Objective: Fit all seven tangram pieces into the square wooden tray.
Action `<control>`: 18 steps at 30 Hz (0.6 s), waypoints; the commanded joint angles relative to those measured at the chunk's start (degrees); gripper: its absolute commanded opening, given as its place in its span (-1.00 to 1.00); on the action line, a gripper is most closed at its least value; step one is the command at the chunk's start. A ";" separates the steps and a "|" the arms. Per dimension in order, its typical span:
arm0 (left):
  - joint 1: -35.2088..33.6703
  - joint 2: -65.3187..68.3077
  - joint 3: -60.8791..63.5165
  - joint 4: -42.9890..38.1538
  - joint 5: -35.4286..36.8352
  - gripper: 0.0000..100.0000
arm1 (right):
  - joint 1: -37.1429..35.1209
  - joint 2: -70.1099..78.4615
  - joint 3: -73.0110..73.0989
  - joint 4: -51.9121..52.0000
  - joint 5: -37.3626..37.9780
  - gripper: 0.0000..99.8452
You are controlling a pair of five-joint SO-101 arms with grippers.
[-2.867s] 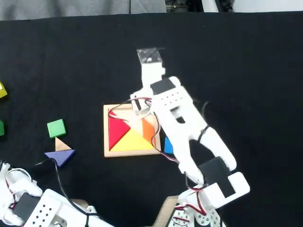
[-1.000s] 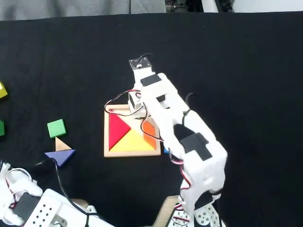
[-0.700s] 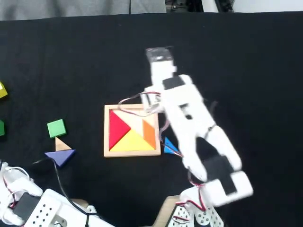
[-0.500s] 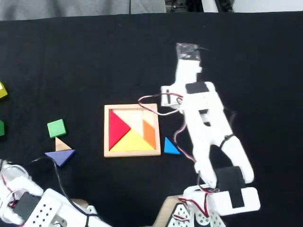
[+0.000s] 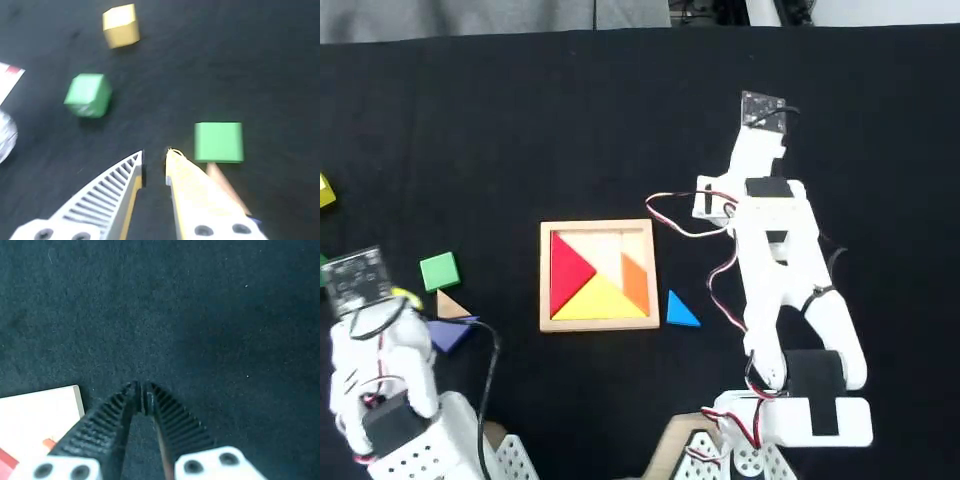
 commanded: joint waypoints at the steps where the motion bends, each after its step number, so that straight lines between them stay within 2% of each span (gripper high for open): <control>1: 5.67 0.35 -4.70 0.44 0.62 -0.81 | 1.05 -0.31 -0.04 -1.05 0.26 -0.98; 6: 7.87 9.32 -12.70 1.85 0.62 -0.81 | 1.05 -0.31 -0.04 -1.05 0.26 -0.98; 15: 7.25 42.29 -27.82 2.29 -1.85 -0.81 | 1.05 -0.22 0.04 -1.05 0.35 -0.98; 18: 7.25 48.44 -31.87 6.86 -1.85 -0.81 | 1.05 -0.22 0.04 -1.05 0.35 -0.98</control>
